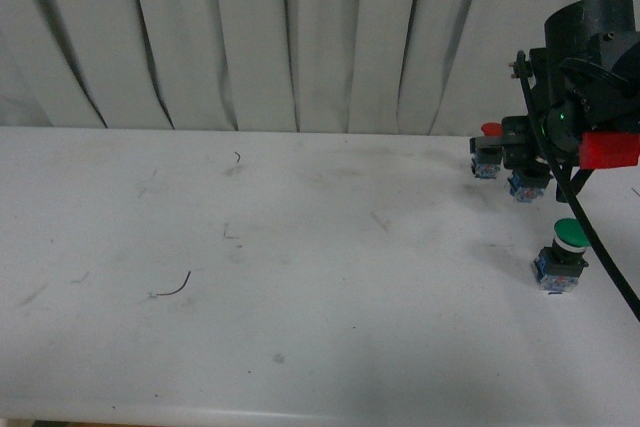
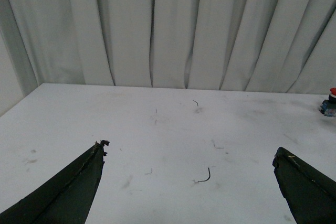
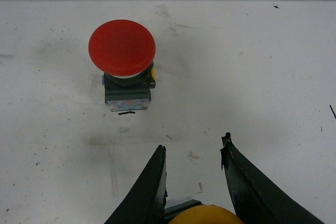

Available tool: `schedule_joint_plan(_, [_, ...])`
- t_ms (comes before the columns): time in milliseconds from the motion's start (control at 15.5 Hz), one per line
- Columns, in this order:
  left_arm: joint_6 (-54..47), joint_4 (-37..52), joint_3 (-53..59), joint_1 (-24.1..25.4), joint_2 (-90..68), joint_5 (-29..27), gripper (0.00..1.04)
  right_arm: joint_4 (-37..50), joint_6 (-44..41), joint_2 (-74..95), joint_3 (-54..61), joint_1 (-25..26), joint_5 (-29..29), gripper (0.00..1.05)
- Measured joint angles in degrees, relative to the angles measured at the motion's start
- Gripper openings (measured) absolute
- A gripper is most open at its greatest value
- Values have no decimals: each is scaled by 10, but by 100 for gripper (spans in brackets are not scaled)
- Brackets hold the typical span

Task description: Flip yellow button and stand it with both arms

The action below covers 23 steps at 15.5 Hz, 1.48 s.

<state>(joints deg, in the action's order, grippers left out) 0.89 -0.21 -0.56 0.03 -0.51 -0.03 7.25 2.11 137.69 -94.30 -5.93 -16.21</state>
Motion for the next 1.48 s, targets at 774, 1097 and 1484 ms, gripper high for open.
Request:
schedule_joint_plan(774, [0,0,0,0,0,0,98,-8,0,29,-2,-2,-16,32])
schedule_joint_plan(1097, [0,0,0,0,0,0,98,0,0,30,2,-5,-19,32])
schedule_joint_plan(1484, [0,0,0,0,0,0,98,7,-2,30,15,-5,-20,66])
